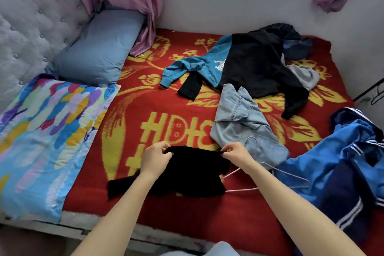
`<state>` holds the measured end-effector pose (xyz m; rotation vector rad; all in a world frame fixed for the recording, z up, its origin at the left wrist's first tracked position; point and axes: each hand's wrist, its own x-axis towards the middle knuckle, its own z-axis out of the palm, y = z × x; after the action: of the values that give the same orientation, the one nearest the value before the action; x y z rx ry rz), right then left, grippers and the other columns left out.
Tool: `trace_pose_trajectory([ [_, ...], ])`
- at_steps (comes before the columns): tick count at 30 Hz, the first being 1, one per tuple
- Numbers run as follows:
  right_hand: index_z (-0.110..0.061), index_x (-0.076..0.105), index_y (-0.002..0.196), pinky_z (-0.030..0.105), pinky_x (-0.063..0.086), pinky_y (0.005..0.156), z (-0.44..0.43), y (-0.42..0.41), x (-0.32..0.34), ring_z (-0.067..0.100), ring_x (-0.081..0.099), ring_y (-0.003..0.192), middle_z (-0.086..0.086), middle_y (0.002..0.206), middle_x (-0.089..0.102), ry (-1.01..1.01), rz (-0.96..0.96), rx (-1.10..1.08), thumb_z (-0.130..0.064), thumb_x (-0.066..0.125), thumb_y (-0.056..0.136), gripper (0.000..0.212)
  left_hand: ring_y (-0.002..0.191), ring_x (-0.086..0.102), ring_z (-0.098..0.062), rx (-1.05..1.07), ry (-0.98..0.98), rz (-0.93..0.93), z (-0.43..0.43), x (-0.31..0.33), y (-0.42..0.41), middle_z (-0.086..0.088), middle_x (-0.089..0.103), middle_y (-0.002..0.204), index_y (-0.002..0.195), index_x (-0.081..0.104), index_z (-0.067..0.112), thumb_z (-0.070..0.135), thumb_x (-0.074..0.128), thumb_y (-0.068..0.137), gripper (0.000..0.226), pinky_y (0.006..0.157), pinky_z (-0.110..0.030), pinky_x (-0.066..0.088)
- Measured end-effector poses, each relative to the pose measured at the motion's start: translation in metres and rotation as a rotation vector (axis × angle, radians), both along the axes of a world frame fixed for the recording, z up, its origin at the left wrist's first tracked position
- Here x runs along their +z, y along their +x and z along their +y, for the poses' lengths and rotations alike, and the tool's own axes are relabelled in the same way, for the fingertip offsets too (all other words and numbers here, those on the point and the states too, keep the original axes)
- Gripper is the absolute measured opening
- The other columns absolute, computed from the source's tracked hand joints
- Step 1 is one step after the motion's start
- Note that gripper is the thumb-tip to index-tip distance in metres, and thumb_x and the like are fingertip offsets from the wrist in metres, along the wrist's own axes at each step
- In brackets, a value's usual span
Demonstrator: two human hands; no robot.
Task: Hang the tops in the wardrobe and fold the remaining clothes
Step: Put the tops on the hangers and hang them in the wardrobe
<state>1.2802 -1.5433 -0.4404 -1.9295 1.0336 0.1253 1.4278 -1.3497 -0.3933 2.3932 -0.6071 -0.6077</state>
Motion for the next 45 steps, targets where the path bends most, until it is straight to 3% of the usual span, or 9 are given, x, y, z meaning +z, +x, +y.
trace_pose_trajectory([
  [7,-0.014,0.066,0.09,0.007,0.037,0.051,-0.035,-0.054,-0.049,-0.001,0.052,0.065,-0.01,0.073,0.06,0.235,0.067,0.013,-0.024,0.062,0.088,0.011,0.057,0.054,-0.018,0.015,0.105,0.098,-0.029,-0.037,-0.014,-0.005,0.064,0.078,0.084,0.062,0.012,0.015,0.059,0.089,0.007,0.047,-0.024,0.036],
  [12,-0.005,0.065,0.077,0.033,0.041,0.062,-0.095,-0.1,-0.095,0.021,0.056,0.073,0.01,0.074,0.061,0.047,0.285,-0.149,-0.018,0.057,0.087,0.018,0.084,0.063,-0.025,0.045,0.119,0.159,-0.05,-0.051,-0.018,-0.009,0.068,0.095,0.092,0.067,0.009,0.015,0.063,0.088,0.009,0.068,-0.033,0.049],
  [15,-0.008,0.065,0.098,0.031,0.042,0.074,-0.125,-0.117,-0.122,0.03,0.06,0.096,0.013,0.1,0.067,0.053,0.39,-0.199,-0.017,0.051,0.087,0.02,0.095,0.063,-0.025,0.085,0.105,0.222,-0.058,-0.06,-0.022,-0.006,0.068,0.097,0.091,0.068,0.011,0.016,0.066,0.085,0.007,0.084,-0.039,0.052],
  [22,0.002,0.042,0.133,0.035,0.037,0.097,-0.149,-0.097,-0.162,0.033,0.045,0.126,0.019,0.137,0.048,0.087,0.394,-0.062,-0.019,0.052,0.093,0.046,0.09,0.063,-0.019,0.253,0.007,0.398,-0.064,-0.06,-0.029,-0.004,0.07,0.089,0.083,0.071,0.012,0.011,0.071,0.081,0.002,0.065,-0.026,0.049],
  [26,-0.006,0.049,0.122,0.039,0.04,0.091,-0.153,-0.08,-0.187,0.033,0.05,0.118,0.015,0.127,0.054,0.078,0.467,0.004,-0.035,0.054,0.092,0.042,0.079,0.059,-0.013,0.357,-0.029,0.355,-0.063,-0.052,-0.031,0.002,0.065,0.079,0.072,0.066,0.017,0.006,0.069,0.082,0.015,0.066,-0.029,0.05],
  [30,-0.013,0.055,0.121,0.041,0.038,0.096,-0.147,-0.075,-0.202,0.032,0.046,0.12,0.013,0.128,0.052,-0.159,0.622,0.126,-0.046,0.043,0.095,0.044,0.078,0.06,-0.014,0.366,-0.018,0.324,-0.053,-0.051,-0.027,0.001,0.067,0.08,0.077,0.068,0.014,0.009,0.07,0.081,0.007,0.064,-0.025,0.046],
  [37,-0.008,0.058,0.103,0.034,0.039,0.081,-0.155,-0.065,-0.153,0.032,0.054,0.111,0.017,0.119,0.061,-0.049,0.42,0.28,-0.033,0.039,0.1,0.031,0.077,0.058,-0.01,0.385,-0.086,0.312,-0.057,-0.055,-0.025,0.0,0.066,0.079,0.075,0.067,0.013,0.009,0.067,0.084,0.01,0.072,-0.023,0.044],
  [42,-0.011,0.06,0.094,0.034,0.037,0.067,-0.165,-0.058,-0.032,0.032,0.061,0.096,0.014,0.099,0.067,-0.558,0.314,0.317,-0.034,0.041,0.099,0.031,0.083,0.062,-0.02,0.418,-0.181,0.4,-0.056,-0.059,-0.023,-0.008,0.069,0.085,0.083,0.069,0.006,0.012,0.068,0.084,0.005,0.077,-0.031,0.045],
  [45,0.002,0.061,0.07,0.026,0.029,0.048,-0.159,-0.055,0.03,0.036,0.06,0.05,0.018,0.057,0.062,-0.923,-0.119,0.155,-0.023,0.057,0.089,0.032,0.091,0.063,-0.024,0.444,-0.229,0.476,-0.056,-0.06,-0.019,-0.009,0.069,0.091,0.084,0.069,0.008,0.014,0.069,0.084,0.006,0.083,-0.036,0.046],
])
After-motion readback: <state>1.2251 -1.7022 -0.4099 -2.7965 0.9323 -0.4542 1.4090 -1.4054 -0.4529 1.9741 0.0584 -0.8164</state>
